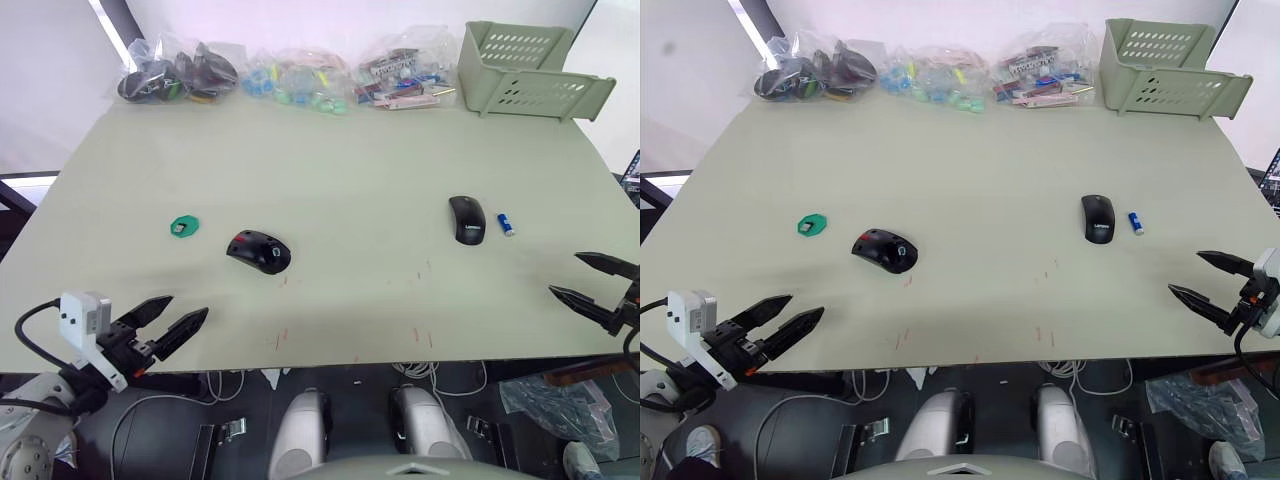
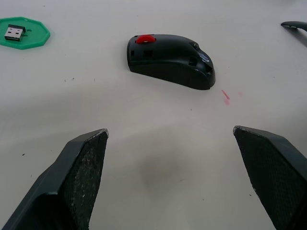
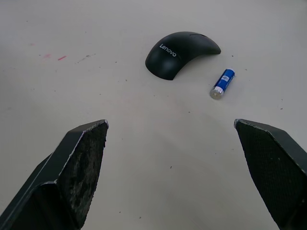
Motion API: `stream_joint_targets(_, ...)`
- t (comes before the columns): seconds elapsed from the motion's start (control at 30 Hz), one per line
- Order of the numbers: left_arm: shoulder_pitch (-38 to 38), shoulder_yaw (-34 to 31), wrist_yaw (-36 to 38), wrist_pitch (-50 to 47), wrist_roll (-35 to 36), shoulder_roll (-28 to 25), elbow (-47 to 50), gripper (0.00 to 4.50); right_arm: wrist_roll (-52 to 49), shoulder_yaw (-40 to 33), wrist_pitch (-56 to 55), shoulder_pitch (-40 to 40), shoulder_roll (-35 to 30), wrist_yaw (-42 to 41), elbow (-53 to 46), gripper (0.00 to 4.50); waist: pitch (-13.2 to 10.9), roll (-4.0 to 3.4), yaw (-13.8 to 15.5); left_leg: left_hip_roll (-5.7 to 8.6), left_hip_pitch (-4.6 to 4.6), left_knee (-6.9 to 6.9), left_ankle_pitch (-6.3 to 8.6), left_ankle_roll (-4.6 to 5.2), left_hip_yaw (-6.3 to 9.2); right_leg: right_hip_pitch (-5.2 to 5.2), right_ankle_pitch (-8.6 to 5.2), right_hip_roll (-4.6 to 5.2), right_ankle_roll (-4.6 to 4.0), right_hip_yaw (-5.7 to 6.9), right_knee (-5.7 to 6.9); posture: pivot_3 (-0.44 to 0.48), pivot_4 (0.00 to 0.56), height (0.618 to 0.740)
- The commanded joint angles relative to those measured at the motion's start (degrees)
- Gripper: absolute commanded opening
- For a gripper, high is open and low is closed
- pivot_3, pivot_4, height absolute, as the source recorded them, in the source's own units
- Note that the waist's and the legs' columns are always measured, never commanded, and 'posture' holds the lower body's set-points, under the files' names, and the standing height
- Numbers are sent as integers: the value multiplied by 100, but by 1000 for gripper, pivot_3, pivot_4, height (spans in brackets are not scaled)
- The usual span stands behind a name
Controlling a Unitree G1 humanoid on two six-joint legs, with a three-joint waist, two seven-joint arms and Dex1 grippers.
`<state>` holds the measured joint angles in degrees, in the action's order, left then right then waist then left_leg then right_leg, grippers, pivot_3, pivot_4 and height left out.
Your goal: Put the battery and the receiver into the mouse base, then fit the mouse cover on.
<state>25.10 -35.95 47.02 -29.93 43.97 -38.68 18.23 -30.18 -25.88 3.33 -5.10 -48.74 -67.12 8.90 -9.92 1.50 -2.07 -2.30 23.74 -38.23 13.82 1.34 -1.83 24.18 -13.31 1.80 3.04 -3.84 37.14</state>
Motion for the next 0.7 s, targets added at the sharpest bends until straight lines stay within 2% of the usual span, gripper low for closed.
stream_joint_targets(0.03, -38, -189, -118, -65, 119, 42, 97, 4425, -94, -188, -231, 134, 84, -40, -39, 4431, 0, 0, 0, 0, 0, 0, 0, 0, 0, 0, 0, 0, 0, 0, 0, 0, 150, 740)
stream_joint_targets(0.27, -146, -173, -258, -180, 197, 110, 199, 4425, -263, -161, -356, 185, 422, -138, -167, 4431, 2, -1, 4, 3, -1, -1, 0, 0, 0, -3, 4, -3, -6, 1, 2, 0, 150, 740)
stream_joint_targets(0.7, -227, -192, -410, -479, 364, 69, 460, 4425, -431, -40, -174, 291, 578, -175, -477, 4431, 3, -1, 2, 4, -4, -3, 0, 0, 0, -3, 9, -5, -14, 1, 8, 0, 150, 740)
